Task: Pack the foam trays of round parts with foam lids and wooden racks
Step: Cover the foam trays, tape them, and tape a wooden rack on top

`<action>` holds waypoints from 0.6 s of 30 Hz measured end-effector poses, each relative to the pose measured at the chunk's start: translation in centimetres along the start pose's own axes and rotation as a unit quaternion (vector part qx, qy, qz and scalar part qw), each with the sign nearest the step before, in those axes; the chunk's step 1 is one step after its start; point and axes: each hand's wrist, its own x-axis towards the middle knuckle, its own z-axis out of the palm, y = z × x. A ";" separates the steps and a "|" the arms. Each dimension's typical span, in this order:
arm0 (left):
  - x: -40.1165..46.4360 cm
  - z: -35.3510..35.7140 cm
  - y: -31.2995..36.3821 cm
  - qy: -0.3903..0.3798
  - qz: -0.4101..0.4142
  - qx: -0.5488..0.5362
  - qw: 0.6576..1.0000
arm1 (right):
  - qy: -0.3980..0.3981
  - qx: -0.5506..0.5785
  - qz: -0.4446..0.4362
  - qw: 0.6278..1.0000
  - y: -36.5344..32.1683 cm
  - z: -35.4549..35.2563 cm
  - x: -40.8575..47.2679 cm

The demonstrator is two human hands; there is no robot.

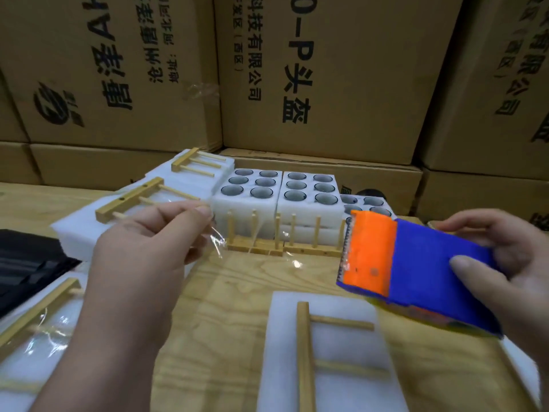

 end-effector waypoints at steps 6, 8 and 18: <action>-3.8 -2.0 -2.9 -0.028 -0.252 -0.085 0.963 | -0.003 0.065 0.103 0.993 -3.4 0.5 0.0; -5.5 -3.0 -4.2 -0.026 -0.302 -0.098 0.948 | -0.031 0.040 0.140 0.989 -5.3 0.6 -0.1; -7.8 -2.2 -6.8 -0.059 -0.392 -0.106 0.912 | -0.114 -0.215 0.172 0.955 -10.5 -2.0 5.0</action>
